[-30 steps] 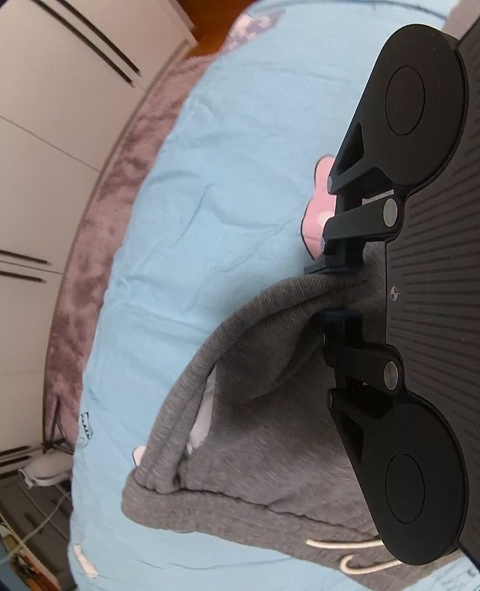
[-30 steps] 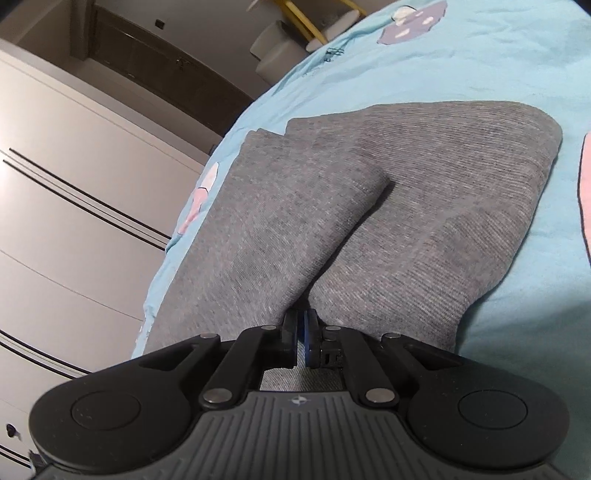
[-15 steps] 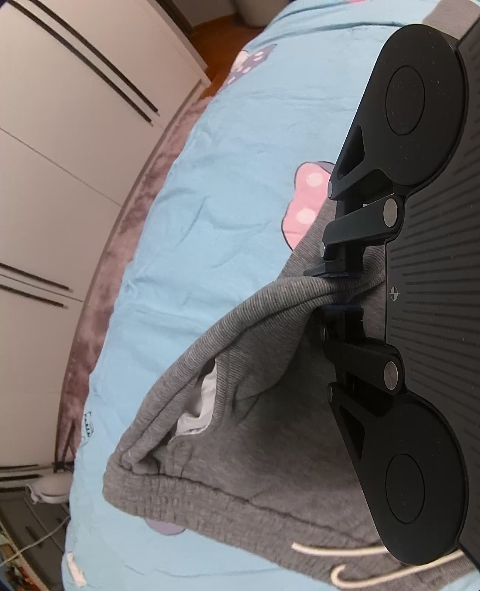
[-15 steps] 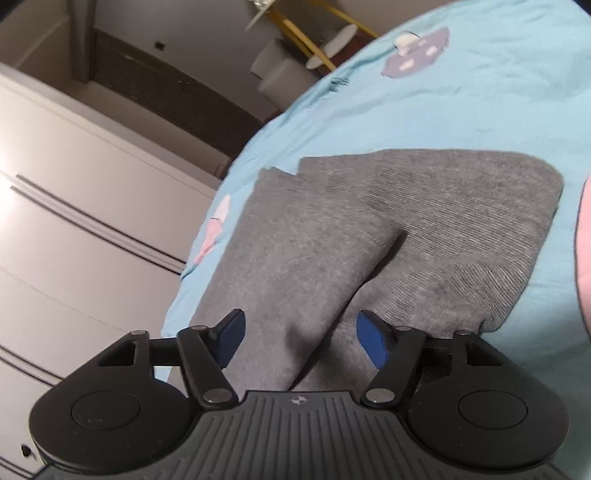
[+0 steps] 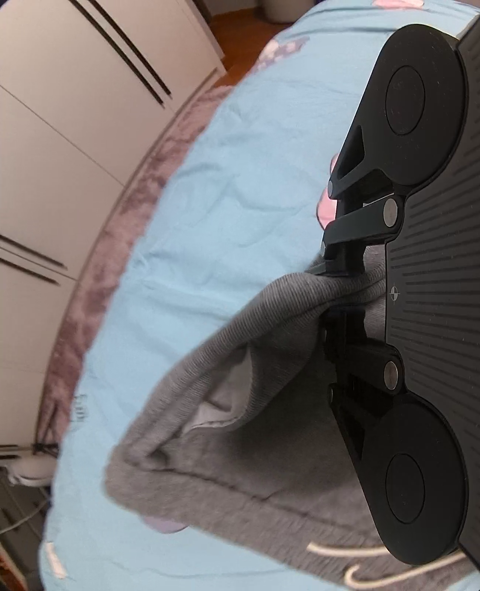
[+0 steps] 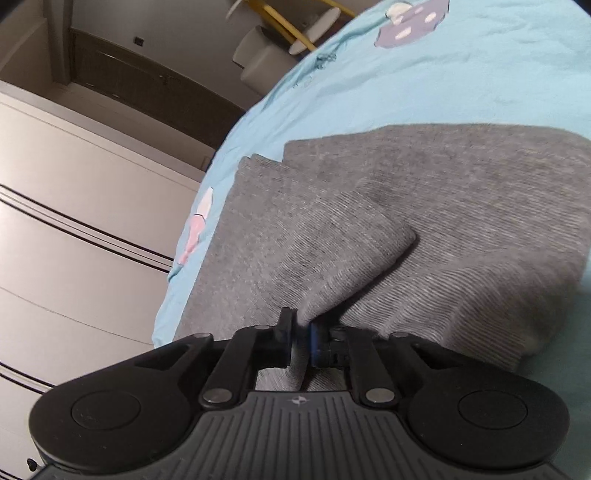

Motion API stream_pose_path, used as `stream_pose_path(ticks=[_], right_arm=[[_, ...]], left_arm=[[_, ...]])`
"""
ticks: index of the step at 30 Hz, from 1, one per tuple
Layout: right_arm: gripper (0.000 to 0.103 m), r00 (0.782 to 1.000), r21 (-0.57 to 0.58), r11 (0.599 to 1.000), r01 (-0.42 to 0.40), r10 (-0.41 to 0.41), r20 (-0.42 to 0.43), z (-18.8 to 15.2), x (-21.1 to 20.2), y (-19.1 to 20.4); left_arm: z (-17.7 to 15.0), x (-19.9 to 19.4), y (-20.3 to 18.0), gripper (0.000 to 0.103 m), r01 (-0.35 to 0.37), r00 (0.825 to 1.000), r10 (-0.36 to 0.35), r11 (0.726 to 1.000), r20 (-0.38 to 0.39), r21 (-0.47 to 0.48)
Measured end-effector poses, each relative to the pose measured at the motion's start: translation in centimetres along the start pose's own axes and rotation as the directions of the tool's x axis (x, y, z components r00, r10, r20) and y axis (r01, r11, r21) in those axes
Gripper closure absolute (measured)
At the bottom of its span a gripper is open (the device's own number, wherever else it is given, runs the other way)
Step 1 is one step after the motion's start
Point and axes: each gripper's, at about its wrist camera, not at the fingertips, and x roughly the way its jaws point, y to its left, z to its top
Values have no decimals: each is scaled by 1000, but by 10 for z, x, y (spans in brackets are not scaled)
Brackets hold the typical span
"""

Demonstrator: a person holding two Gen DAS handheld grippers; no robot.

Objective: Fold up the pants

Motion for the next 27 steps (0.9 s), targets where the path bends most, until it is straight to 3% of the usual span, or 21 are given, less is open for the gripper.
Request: stream_pose_path(ticks=[3, 5, 7, 9, 11, 12, 14, 16, 18, 19, 20, 22, 24, 27], right_arm=[[98, 1000, -27, 1000, 4, -5, -28, 16, -2, 19], [99, 997, -45, 996, -81, 81, -10, 34, -14, 47], [99, 979, -70, 979, -194, 198, 47, 53, -41, 75], [99, 942, -111, 946, -304, 316, 115, 70, -75, 94], [99, 919, -162, 925, -344, 367, 143, 80, -101, 96], [99, 917, -173, 920, -351, 375, 137, 82, -110, 89], [99, 939, -199, 931, -306, 329, 98, 79, -113, 64], [99, 981, -240, 956, -167, 185, 57, 67, -103, 33], [98, 1000, -287, 958, 25, -23, 11, 53, -78, -5], [98, 993, -292, 951, 105, -114, -12, 47, -65, -20], [98, 988, -271, 953, 137, -153, -37, 41, -56, -37], [99, 996, -213, 974, 82, -85, -7, 38, -67, -53], [98, 996, -203, 976, 84, -87, -7, 35, -73, -53], [98, 995, -190, 978, 89, -94, -17, 39, -69, -56]], left_arm=[[6, -47, -4, 89, 63, 995, -64, 998, 77, 26], [4, -94, -2, 90, 137, 978, -142, 990, 151, 42], [-10, -143, 7, 89, 226, 946, -239, 971, 217, 82], [-42, -180, 33, 89, 326, 898, -344, 939, 273, 109], [-85, -197, 67, 87, 368, 875, -389, 921, 288, 127], [-105, -197, 79, 86, 363, 877, -388, 922, 285, 136], [-151, -177, 103, 81, 295, 912, -320, 946, 255, 133], [-191, -132, 124, 76, 185, 966, -196, 980, 169, 80], [-215, -84, 140, 84, 79, 995, -78, 997, 55, -18], [-223, -69, 148, 84, 59, 998, -58, 995, 16, -77], [-226, -68, 154, 81, 86, 996, -83, 989, 31, -123], [-218, -82, 155, 72, 105, 992, -95, 986, 85, -131], [-209, -95, 159, 39, 79, 981, -53, 987, 185, -137], [-198, -96, 175, 30, 82, 972, -33, 974, 231, -210]])
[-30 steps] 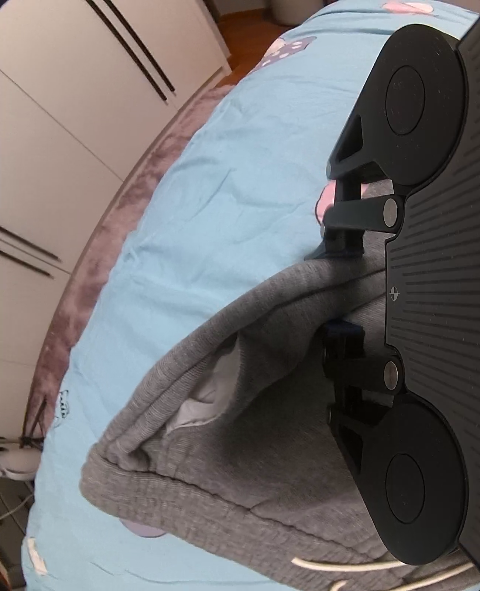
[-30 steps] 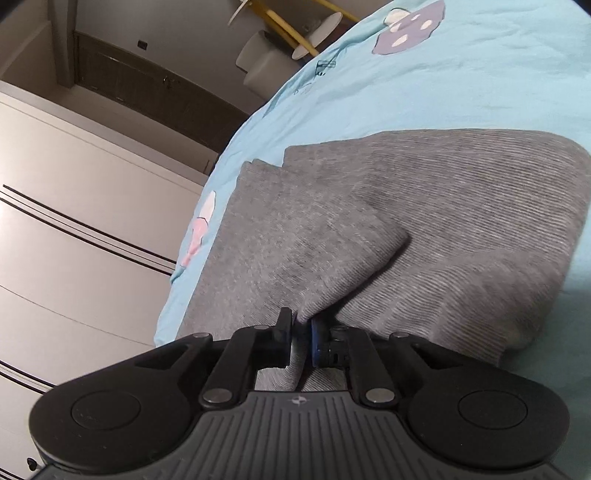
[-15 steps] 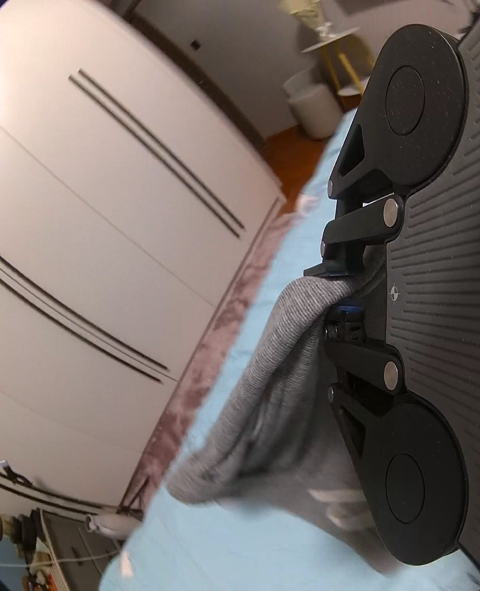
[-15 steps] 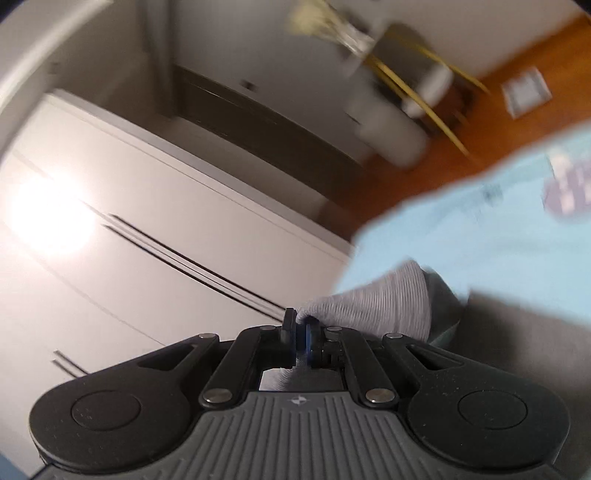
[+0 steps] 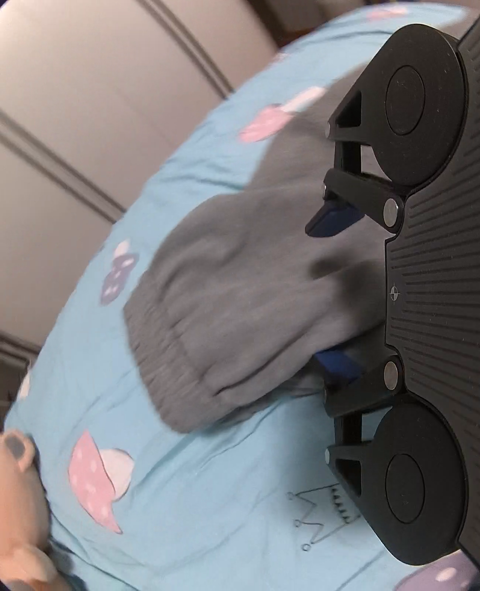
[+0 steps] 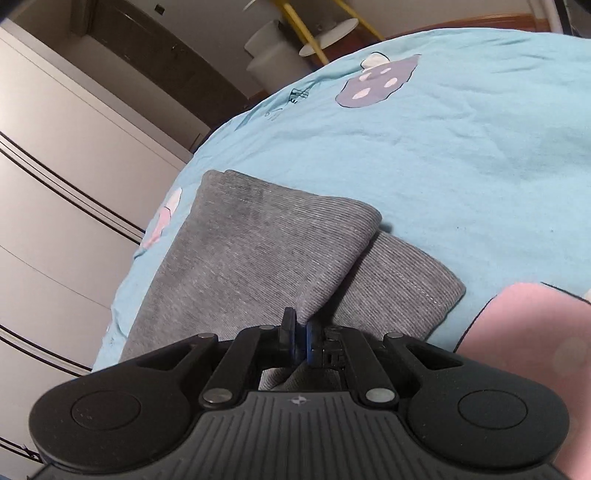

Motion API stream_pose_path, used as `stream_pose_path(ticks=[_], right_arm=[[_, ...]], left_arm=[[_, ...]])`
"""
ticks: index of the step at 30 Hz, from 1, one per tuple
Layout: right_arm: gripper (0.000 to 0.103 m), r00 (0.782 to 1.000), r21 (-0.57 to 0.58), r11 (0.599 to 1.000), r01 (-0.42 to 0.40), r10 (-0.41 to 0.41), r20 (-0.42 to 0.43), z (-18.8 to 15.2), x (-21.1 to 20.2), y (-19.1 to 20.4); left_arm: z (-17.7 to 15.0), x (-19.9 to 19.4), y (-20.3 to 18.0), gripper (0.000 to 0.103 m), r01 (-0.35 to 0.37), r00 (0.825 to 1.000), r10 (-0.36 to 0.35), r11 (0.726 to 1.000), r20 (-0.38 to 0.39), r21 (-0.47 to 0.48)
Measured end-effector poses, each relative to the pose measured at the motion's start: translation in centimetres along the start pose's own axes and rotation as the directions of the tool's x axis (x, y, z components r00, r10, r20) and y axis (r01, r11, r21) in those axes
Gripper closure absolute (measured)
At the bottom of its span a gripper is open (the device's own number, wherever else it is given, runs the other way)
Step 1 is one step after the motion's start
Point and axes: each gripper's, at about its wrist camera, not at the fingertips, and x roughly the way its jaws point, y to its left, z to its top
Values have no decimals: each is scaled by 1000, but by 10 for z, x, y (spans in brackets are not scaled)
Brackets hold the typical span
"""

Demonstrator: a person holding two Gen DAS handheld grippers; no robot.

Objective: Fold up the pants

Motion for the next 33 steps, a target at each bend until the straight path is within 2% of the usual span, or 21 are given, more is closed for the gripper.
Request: stream_pose_path(ticks=[2, 5, 7, 8, 10, 12, 13, 15, 17, 19, 21, 23, 24, 26, 27, 28, 29, 30, 31, 33], right_arm=[[98, 1000, 37, 999, -11, 12, -5, 4, 6, -1], [96, 999, 50, 998, -40, 40, -2, 2, 5, -4], [94, 999, 59, 997, -52, 52, -1, 2, 5, -6], [94, 998, 70, 996, -57, 57, -2, 2, 3, -7], [92, 997, 105, 992, -70, 71, -5, 3, 4, -9], [95, 998, 111, 992, -56, 57, -2, 3, 6, -5], [98, 999, 98, 995, -36, 36, 2, 3, 7, 0], [98, 1000, 63, 998, 4, -5, 12, 5, 6, 16], [99, 999, 37, 999, -33, 32, 44, 13, -4, 33], [99, 984, 59, 986, -157, 151, 96, 23, -26, 44], [99, 963, 67, 968, -241, 231, 136, 28, -49, 47], [99, 958, 35, 968, -248, 240, 160, 24, -64, 44], [99, 961, 17, 973, -228, 223, 162, 21, -67, 39], [99, 983, 22, 992, -128, 124, 135, 11, -59, 19], [99, 994, 15, 999, -39, 37, 99, 6, -46, 7], [98, 997, 3, 998, 55, -55, 61, 0, -32, -2], [98, 996, -2, 997, 81, -81, 26, -5, -22, -10], [99, 998, -2, 999, 53, -53, 40, -10, -19, -15], [100, 998, 4, 999, 44, -44, 52, -11, -21, -15], [98, 997, 24, 999, 42, -44, 69, -9, -29, -12]], left_arm=[[9, 14, 13, 32, 20, 1000, -22, 997, -19, -76], [15, 23, 30, 41, 43, 999, -47, 984, -18, -172], [20, 20, 42, 44, 62, 997, -68, 973, -20, -221], [23, 24, 43, 47, 64, 997, -72, 972, -26, -227], [26, 27, 38, 60, 37, 998, -46, 979, -45, -199], [32, 30, 29, 81, 10, 998, -18, 991, -58, -135], [34, 28, 24, 84, 15, 998, -22, 993, -59, -115], [43, 23, 17, 87, 21, 998, -29, 993, -60, -117], [50, 17, 17, 87, 58, 997, -64, 989, -41, -134], [51, 6, 19, 87, 96, 995, -99, 987, -15, -133], [50, -9, 20, 87, 102, 995, -102, 989, 3, -104], [45, -19, 26, 87, 87, 996, -87, 993, 2, -74], [42, -17, 30, 87, 56, 998, -57, 996, -13, -67], [35, -6, 38, 87, -5, 998, 2, 999, -60, -54], [31, 1, 42, 86, -52, 995, 48, 998, -92, -47], [27, 3, 45, 85, -74, 992, 70, 997, -106, -36], [23, 2, 44, 78, -89, 991, 87, 996, -97, -16], [21, -3, 42, 68, -113, 991, 113, 994, -74, 4], [21, -9, 37, 61, -144, 988, 146, 989, -43, 32], [21, -23, 26, 46, -216, 976, 215, 973, 22, 79]])
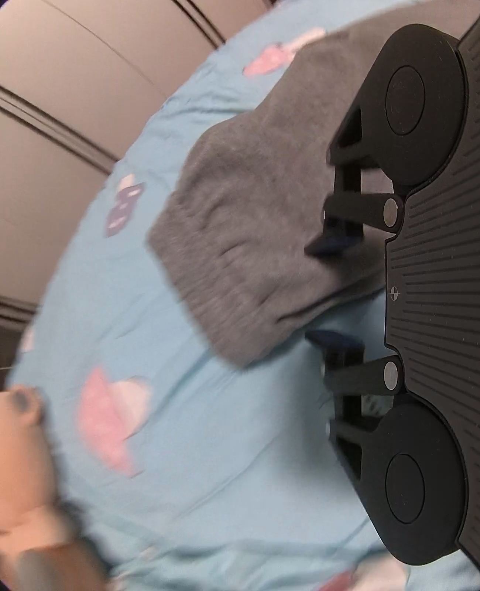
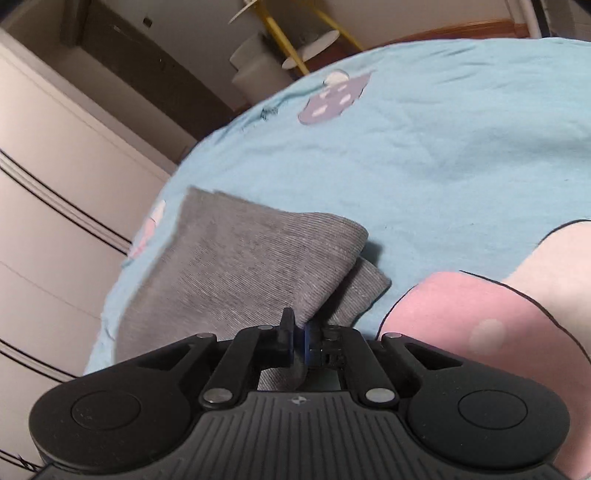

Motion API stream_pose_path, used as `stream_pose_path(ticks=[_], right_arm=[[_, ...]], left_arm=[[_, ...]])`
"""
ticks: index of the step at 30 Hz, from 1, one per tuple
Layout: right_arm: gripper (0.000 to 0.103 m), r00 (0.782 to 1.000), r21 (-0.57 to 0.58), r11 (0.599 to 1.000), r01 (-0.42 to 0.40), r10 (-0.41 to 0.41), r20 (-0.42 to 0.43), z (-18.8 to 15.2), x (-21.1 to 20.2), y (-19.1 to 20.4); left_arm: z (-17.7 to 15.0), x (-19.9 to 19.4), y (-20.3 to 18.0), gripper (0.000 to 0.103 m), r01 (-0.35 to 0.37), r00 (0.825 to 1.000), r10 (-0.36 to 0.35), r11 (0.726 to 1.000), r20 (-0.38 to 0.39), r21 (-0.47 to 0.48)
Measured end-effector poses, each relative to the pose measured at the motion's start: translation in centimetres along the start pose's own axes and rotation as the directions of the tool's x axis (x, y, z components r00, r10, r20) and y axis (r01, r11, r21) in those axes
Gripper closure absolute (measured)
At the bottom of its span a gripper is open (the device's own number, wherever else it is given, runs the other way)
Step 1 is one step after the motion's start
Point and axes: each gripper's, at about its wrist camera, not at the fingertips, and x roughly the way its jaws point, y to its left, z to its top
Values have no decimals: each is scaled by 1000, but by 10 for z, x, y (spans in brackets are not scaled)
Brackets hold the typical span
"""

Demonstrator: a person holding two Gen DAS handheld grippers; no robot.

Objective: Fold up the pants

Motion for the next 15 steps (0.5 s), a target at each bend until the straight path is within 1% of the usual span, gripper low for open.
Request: stream_pose_path(ticks=[1, 3, 4, 5, 7, 8, 9, 10, 12, 13, 14, 15], right_arm=[[98, 1000, -7, 1000, 10, -10, 20, 2, -5, 2], [98, 997, -38, 999, 31, -28, 73, 7, -15, 5], [99, 996, -44, 998, 38, -34, 80, 10, -17, 4], [99, 998, -38, 999, 33, -30, 60, 13, -15, 2], [98, 1000, -8, 999, 31, -31, 7, 14, -9, -5], [97, 999, 8, 999, 36, -36, 9, 13, -9, -9], [97, 999, 21, 999, 33, -34, 19, 10, -10, -11], [94, 999, 31, 999, 37, -38, 29, 8, -12, -12], [91, 998, 38, 998, 47, -49, 40, 1, -18, -15], [87, 998, 41, 998, 54, -56, 37, -1, -19, -14], [82, 997, 42, 997, 68, -69, 31, -2, -20, -13], [67, 996, 40, 996, 82, -83, 29, -3, -21, -12]], left_arm=[[1, -8, -3, 43, -25, 999, 24, 999, 31, 20], [2, -24, -7, 26, -46, 995, 42, 998, 86, 36], [2, -33, -9, 24, -49, 992, 46, 998, 119, 24], [1, -43, -12, 24, -45, 987, 42, 999, 158, 14], [-2, -59, -23, 21, -40, 977, 35, 999, 211, 16], [-6, -66, -32, 17, -35, 971, 27, 999, 237, 28], [-10, -70, -40, 13, -27, 968, 15, 999, 249, 47], [-14, -72, -50, 12, -14, 967, -4, 997, 253, 70], [-26, -74, -73, 6, 42, 965, -76, 989, 249, 140], [-33, -71, -83, 6, 57, 967, -97, 984, 238, 170], [-39, -65, -94, 6, 61, 970, -104, 979, 218, 195], [-46, -56, -104, 6, 67, 977, -109, 974, 185, 218]])
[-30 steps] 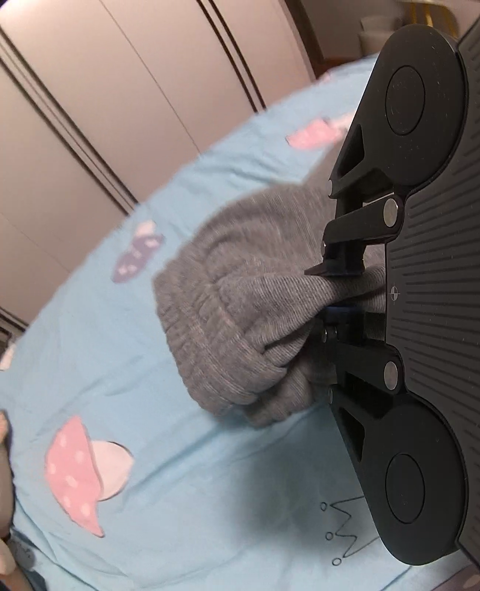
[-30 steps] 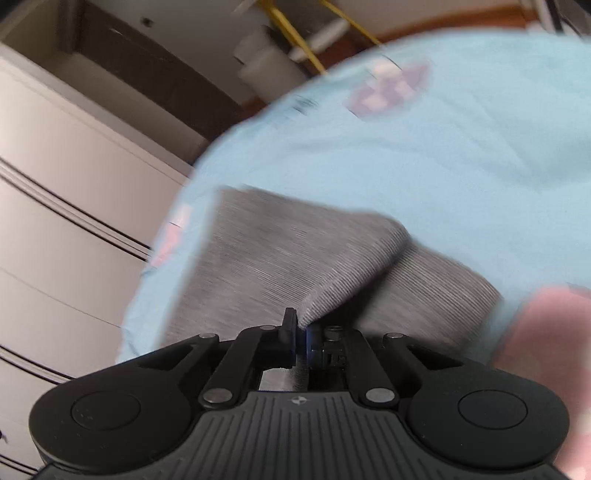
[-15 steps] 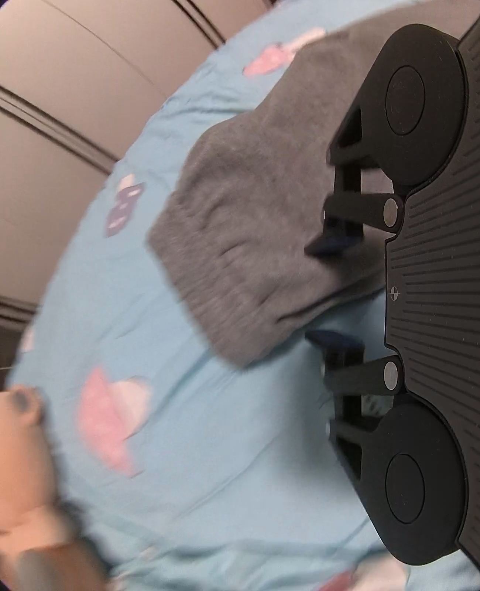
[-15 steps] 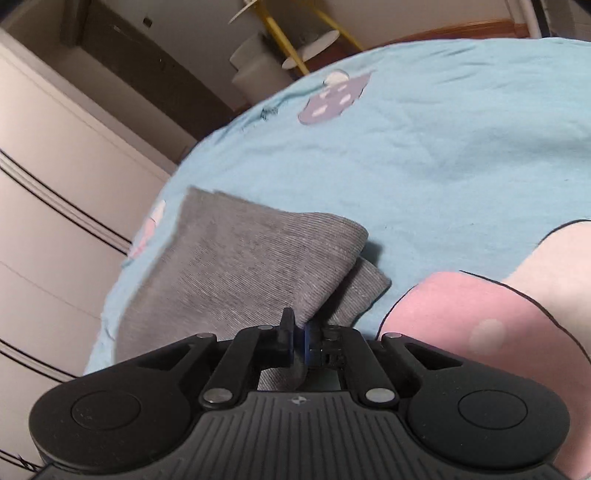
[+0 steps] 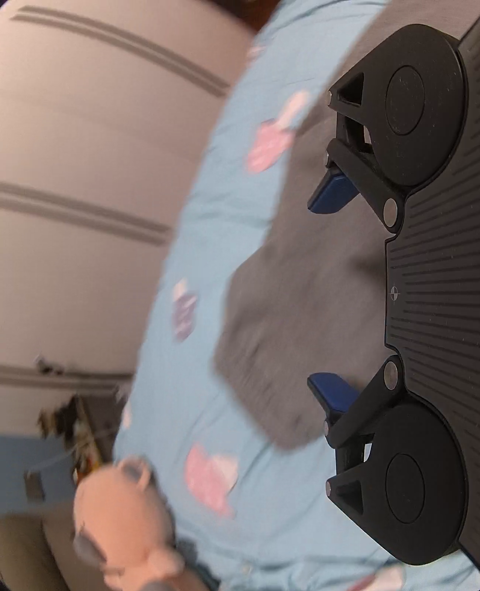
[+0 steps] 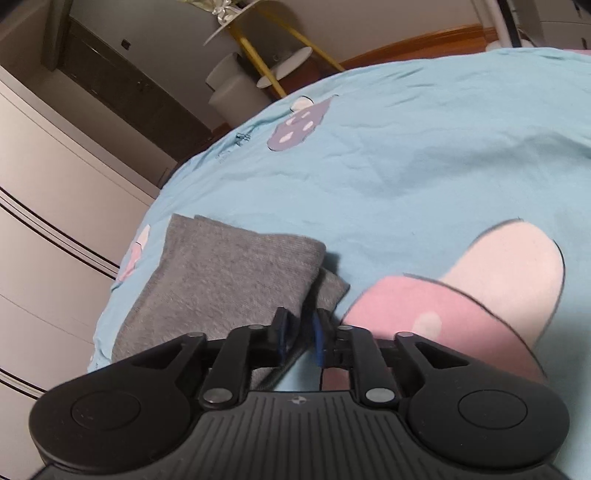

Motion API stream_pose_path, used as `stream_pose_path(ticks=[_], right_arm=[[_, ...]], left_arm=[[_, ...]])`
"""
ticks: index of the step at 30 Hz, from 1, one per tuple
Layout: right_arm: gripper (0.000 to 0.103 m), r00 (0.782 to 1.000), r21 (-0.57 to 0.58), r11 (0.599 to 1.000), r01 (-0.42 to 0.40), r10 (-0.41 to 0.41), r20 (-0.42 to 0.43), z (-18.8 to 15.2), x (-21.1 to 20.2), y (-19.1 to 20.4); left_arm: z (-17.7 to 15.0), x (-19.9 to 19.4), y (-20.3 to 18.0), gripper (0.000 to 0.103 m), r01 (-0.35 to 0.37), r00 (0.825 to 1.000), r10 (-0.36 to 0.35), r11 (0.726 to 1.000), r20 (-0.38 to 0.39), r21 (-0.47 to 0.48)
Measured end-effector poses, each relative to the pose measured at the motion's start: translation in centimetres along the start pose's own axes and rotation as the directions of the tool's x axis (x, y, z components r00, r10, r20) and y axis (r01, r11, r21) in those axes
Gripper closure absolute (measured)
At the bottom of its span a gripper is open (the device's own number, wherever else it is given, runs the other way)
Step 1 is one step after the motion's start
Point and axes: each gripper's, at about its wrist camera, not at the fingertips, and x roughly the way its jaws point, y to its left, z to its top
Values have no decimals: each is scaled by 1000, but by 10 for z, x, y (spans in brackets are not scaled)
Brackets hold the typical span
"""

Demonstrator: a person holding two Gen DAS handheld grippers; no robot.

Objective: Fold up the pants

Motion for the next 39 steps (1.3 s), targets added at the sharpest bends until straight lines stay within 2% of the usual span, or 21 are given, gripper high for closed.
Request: stream_pose_path(ticks=[2, 3, 4, 6, 7, 11, 12, 13, 14, 20, 21, 22, 24, 26, 28, 31, 34, 35, 37, 38, 39], right_arm=[[56, 1000, 0, 1000, 0, 0, 25, -1, -4, 1], [43, 1000, -10, 1000, 3, -2, 30, -2, -4, 1], [37, 1000, -21, 1000, 10, -10, 24, -2, -4, 2], [36, 1000, -37, 999, 12, -11, 19, -1, -2, 3], [31, 1000, -32, 999, -2, 3, 14, -1, -1, 3], [30, 992, 51, 990, -129, 129, 1, -1, 7, -7], [38, 988, 63, 986, -152, 152, 1, -1, 8, -9], [54, 985, 75, 982, -171, 171, -3, -1, 12, -10], [58, 985, 92, 981, -172, 174, -14, -1, 15, -11], [60, 968, 210, 948, -240, 249, -14, 11, 32, -18], [83, 971, 198, 952, -232, 240, -15, 12, 32, -15], [95, 975, 168, 961, -219, 224, -14, 12, 32, -9], [95, 975, 117, 968, -222, 222, 12, 13, 22, 2], [95, 965, 94, 961, -261, 256, 61, 16, 6, 6], [96, 968, 93, 965, -244, 237, 84, 17, 0, 4], [96, 998, -38, 998, -44, 46, 41, 5, 27, 8], [95, 994, -241, 969, 52, -27, 104, -8, 24, 36], [95, 993, -242, 969, 42, -13, 119, -8, 18, 41], [95, 988, -183, 982, -42, 69, 141, -2, 3, 38], [95, 988, -161, 986, -53, 75, 137, 0, 2, 36], [93, 992, -160, 987, 3, 18, 126, 2, 5, 35]], left_arm=[[-15, 18, -17, 7, 22, 998, -20, 999, -67, 37], [-23, 26, -22, 7, 18, 997, -13, 998, -81, 52], [-32, 32, -25, 7, 2, 997, 4, 997, -82, 74], [-43, 46, -27, 7, -49, 994, 60, 992, -92, 118], [-43, 53, -25, 7, -68, 990, 83, 990, -116, 125], [-33, 59, 0, 7, -38, 991, 33, 999, -129, -31], [-32, 58, 6, 7, -32, 992, 23, 997, -123, -65], [-31, 58, 12, 7, -29, 992, 17, 995, -122, -94], [-32, 58, 13, 7, -27, 992, 14, 994, -125, -107], [-34, 50, 11, 7, -61, 993, 52, 995, -108, -75], [-33, 50, 10, 7, -67, 993, 59, 995, -101, -74], [-32, 48, 11, 7, -79, 993, 72, 994, -92, -78], [-31, 40, 12, 7, -96, 994, 91, 992, -65, -83], [-30, 36, 14, 7, -116, 992, 112, 990, -54, -81], [-29, 36, 16, 7, -128, 991, 123, 989, -61, -77], [-29, 46, 17, 7, -160, 984, 154, 986, -94, -55], [-29, 52, 20, 7, -186, 976, 180, 982, -125, -40], [-29, 52, 22, 7, -182, 976, 175, 982, -126, -45], [-27, 53, 24, 7, -172, 978, 164, 983, -127, -58], [-26, 54, 25, 7, -166, 979, 157, 984, -127, -63], [-25, 55, 26, 7, -167, 979, 157, 984, -130, -63]])
